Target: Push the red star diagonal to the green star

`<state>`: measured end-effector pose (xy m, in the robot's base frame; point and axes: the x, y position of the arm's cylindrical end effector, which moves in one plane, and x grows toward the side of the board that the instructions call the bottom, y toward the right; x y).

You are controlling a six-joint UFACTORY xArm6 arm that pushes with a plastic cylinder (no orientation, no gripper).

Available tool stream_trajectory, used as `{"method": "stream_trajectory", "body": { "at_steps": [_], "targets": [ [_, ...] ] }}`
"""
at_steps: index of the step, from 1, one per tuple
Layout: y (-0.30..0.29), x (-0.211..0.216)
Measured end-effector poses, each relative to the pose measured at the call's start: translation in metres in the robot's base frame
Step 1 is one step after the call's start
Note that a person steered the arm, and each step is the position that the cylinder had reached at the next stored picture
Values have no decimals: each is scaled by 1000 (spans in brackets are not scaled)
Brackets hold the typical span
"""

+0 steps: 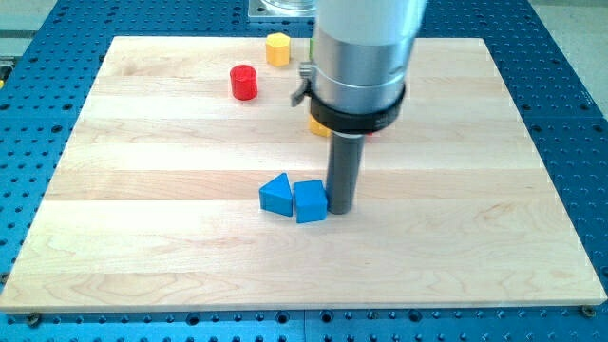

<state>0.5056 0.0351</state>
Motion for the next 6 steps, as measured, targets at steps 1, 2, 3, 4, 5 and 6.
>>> {"method": "stream_trajectory", "body": {
  "at_steps": [1, 2, 3, 4, 5, 6],
  "targets": [
    [54, -22],
    [106, -47],
    [111, -96],
    [48, -120],
    [36, -130],
    [21, -153]
  ]
}}
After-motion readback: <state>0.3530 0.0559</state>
